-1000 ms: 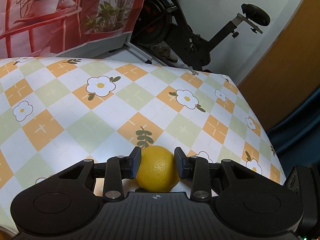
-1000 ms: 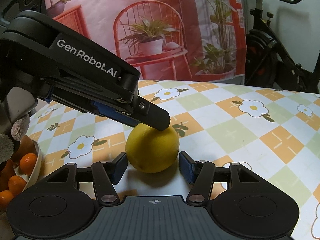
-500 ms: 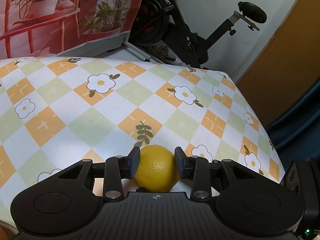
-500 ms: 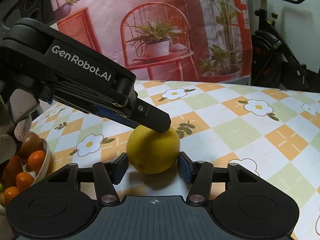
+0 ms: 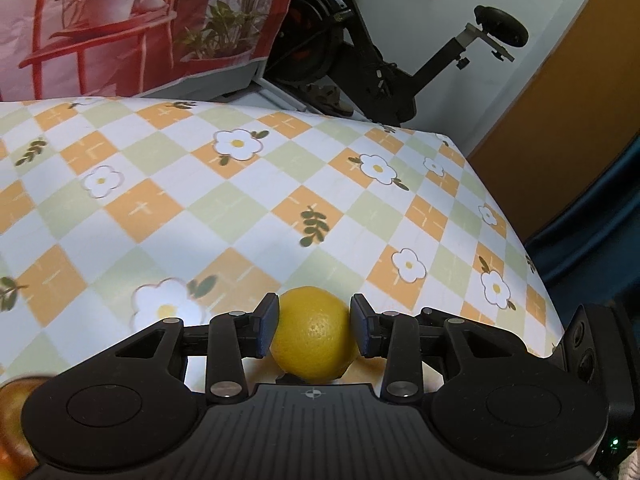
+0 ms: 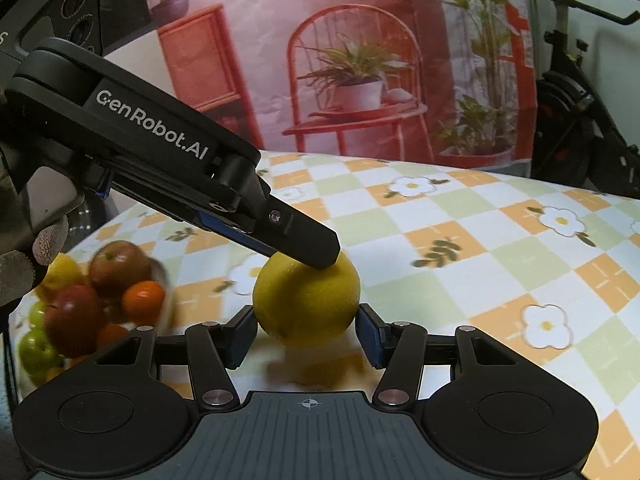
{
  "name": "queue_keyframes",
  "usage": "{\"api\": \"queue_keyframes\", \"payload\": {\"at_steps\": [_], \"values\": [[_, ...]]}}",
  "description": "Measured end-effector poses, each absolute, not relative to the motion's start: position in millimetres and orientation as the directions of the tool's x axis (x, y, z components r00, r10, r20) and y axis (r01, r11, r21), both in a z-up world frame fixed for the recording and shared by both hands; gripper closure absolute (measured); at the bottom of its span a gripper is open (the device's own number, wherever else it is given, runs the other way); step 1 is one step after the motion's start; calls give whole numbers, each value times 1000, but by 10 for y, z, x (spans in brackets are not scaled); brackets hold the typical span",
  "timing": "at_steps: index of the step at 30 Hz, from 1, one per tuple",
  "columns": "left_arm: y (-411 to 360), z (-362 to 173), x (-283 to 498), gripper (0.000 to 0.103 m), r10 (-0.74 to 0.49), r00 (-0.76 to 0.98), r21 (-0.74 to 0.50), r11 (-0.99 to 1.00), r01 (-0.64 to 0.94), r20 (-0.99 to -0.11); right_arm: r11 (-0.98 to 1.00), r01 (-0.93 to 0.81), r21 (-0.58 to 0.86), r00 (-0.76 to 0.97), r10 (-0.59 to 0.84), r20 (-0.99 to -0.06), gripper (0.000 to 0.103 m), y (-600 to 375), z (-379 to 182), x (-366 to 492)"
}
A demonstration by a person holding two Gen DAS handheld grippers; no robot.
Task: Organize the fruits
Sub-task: 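Carry the second lemon over the plate with both tools and lower it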
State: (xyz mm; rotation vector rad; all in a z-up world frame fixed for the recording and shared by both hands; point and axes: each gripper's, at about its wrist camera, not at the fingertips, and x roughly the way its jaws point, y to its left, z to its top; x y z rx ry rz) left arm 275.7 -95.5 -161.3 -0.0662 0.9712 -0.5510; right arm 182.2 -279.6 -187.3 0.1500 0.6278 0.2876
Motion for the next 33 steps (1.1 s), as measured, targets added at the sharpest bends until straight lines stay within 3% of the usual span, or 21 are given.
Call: {"api": "queue_keyframes", "payload": {"at_steps": [13,17,33], "values": [[-451,-1323,2422,59,-475,469,-285,862,420,-745,932,-303,199,759,362,-541,53,-2233,-1528,1670],[-324,-1266,2316,54,-472,480,-280,864,418,-740,921,-337,194,755,388,-528,53,-2092,-1428,1632],[166,-1192,2077,54,-461,522,-301,881,365,-718,885,-441,153,713,448,-540,53,-1582,-1308,1619]]}}
